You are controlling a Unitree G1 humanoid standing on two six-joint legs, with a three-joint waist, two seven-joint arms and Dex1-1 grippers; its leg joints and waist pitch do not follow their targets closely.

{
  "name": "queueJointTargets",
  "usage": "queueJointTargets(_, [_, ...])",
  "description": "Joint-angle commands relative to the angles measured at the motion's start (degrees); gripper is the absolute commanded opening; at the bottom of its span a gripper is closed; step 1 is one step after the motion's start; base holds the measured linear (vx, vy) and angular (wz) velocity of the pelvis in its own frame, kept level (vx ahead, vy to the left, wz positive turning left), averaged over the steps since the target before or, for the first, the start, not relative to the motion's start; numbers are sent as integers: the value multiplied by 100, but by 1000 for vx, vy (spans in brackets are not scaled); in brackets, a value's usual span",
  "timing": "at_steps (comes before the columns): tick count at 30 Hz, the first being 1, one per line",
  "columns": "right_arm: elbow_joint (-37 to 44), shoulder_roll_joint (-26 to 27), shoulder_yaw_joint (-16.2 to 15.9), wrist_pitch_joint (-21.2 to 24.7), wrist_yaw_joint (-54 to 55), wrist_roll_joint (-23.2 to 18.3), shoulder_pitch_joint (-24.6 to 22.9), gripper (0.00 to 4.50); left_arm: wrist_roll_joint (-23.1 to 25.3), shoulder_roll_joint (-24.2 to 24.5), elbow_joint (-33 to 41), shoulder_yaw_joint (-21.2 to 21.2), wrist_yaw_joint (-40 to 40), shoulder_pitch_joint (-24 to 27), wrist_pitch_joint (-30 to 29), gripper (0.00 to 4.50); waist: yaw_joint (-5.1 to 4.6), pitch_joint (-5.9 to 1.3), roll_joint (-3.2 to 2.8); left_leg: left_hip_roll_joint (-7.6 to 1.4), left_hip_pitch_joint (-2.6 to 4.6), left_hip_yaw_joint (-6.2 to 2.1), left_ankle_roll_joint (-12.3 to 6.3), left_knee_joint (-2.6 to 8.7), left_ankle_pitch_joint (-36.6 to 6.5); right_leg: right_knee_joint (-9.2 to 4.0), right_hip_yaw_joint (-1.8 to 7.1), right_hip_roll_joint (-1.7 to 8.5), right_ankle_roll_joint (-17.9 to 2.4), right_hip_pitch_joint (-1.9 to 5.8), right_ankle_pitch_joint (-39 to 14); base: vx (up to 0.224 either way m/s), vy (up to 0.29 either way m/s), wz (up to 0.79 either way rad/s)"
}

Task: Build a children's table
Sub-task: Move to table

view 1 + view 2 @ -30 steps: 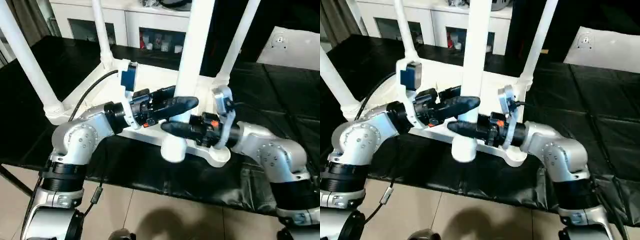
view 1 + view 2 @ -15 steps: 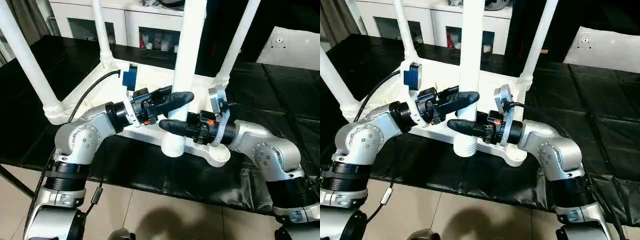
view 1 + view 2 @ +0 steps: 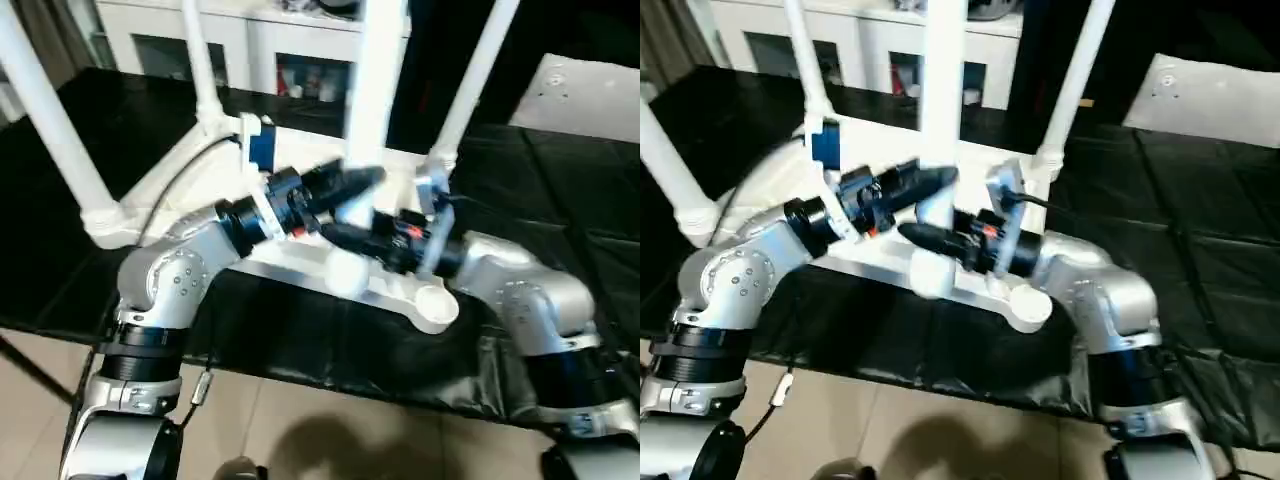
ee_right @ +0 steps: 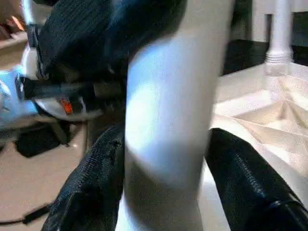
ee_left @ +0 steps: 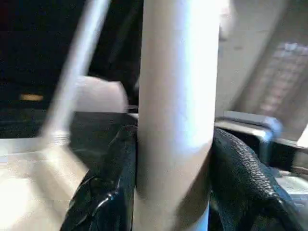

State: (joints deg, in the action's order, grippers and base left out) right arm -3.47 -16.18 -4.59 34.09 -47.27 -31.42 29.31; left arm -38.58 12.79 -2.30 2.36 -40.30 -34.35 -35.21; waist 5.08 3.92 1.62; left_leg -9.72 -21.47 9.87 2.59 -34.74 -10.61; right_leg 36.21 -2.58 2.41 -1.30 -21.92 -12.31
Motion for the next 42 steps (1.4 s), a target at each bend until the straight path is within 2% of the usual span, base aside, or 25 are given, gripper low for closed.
queueJointTargets(1, [54,-10,31,-27,90,91,-31,305,199,45,302,-8,168,-18,115,189,-1,-433,90,-342,78,-91,-59,374,-368,-405,294,562,-1010,287,-548,0,0,0])
queueJointTargets(3, [75,-5,-18,-6,156,123,-20,312,369,101,375,-94,247,3,162,189,9,-429,57,-346,82,-96,-82,373,-293,-386,295,567,-1025,272,-457,0,0,0])
queueJointTargets(4, [74,2,-26,-6,185,136,-12,312,409,100,385,-108,280,8,198,189,1,-426,98,-344,90,-84,-99,371,-298,-391,296,562,-1039,267,-416,0,0,0])
queueJointTargets(8, [-10,61,14,69,418,195,88,346,565,106,415,-156,486,-1,230,189,5,-419,91,-346,90,-92,-21,382,-351,-392,297,569,-1017,268,-515,0,0,0])
queueJointTargets(9, [-69,94,35,92,513,252,149,346,622,81,439,-150,607,1,225,189,-1,-421,126,-344,88,-87,-20,379,-357,-390,296,567,-1017,271,-514,0,0,0])
queueJointTargets(11, [-76,102,41,138,527,258,185,346,653,50,491,-138,664,2,224,189,-1,-418,116,-337,88,-85,0,375,-377,-398,304,573,-1017,271,-559,0,0,0])
queueJointTargets(12, [-76,102,39,154,530,255,192,346,657,39,509,-140,668,4,221,189,-2,-419,145,-338,83,-84,-4,375,-353,-393,302,570,-1013,276,-541,0,0,0])
queueJointTargets(16, [-98,138,23,215,571,229,248,346,737,40,538,-230,651,-3,258,189,6,-419,131,-339,86,-86,-27,375,-270,-377,300,565,-1016,267,-394,0,0,0])
queueJointTargets(19, [-148,201,4,291,621,222,307,346,904,99,540,-407,576,-17,356,189,-1,-417,134,-351,105,-94,29,386,-368,-388,300,566,-1026,254,-423,0,0,0])
queueJointTargets(22, [-199,243,-87,314,631,304,335,346,886,33,585,-450,560,-10,353,189,-2,-418,157,-353,101,-92,87,390,-401,-378,303,575,-1038,269,-374,0,0,0])
queueJointTargets(23, [-242,280,-93,316,661,319,362,346,955,44,606,-527,522,-12,391,189,3,-419,183,-349,97,-90,88,387,-371,-373,305,575,-1044,276,-333,0,0,0])
queueJointTargets(25, [-269,302,-94,317,678,326,381,346,998,51,614,-569,501,-15,419,189,6,-419,176,-349,101,-87,83,387,-386,-383,308,582,-1036,269,-371,0,0,0])
queueJointTargets(29, [-402,373,-90,389,738,358,465,308,1113,53,600,-667,469,-48,511,189,1,-414,197,-351,98,-88,97,389,-388,-379,306,581,-1034,274,-385,0,0,0])
queueJointTargets(30, [-438,384,-76,395,736,361,482,286,1129,66,598,-685,441,-65,525,189,-1,-418,192,-353,98,-89,105,390,-368,-372,305,576,-1022,275,-350,0,0,0])
queueJointTargets(32, [-454,391,-67,396,721,351,488,276,1155,97,598,-722,386,-72,548,189,0,-416,203,-350,102,-85,96,390,-357,-372,306,571,-1014,270,-330,0,0,0])
queueJointTargets(34, [-462,391,-66,394,721,357,491,255,1165,102,599,-731,379,-72,558,189,3,-416,198,-351,100,-87,95,390,-357,-370,308,579,-1010,273,-331,0,0,0])
queueJointTargets(35, [-468,391,-61,394,718,360,495,246,1173,101,606,-738,379,-69,561,189,8,-418,174,-351,103,-90,101,390,-348,-364,306,578,-1016,270,-302,0,0,0])
queueJointTargets(39, [-521,409,-29,396,736,358,523,220,1136,91,674,-769,305,-61,538,189,0,-418,201,-352,104,-85,109,388,-360,-362,305,575,-1047,273,-258,0,0,0])
queueJointTargets(42, [-545,421,-19,410,715,337,533,196,1141,80,678,-778,262,-60,556,189,3,-420,189,-354,102,-88,113,389,-358,-361,304,579,-1049,274,-272,0,0,0])
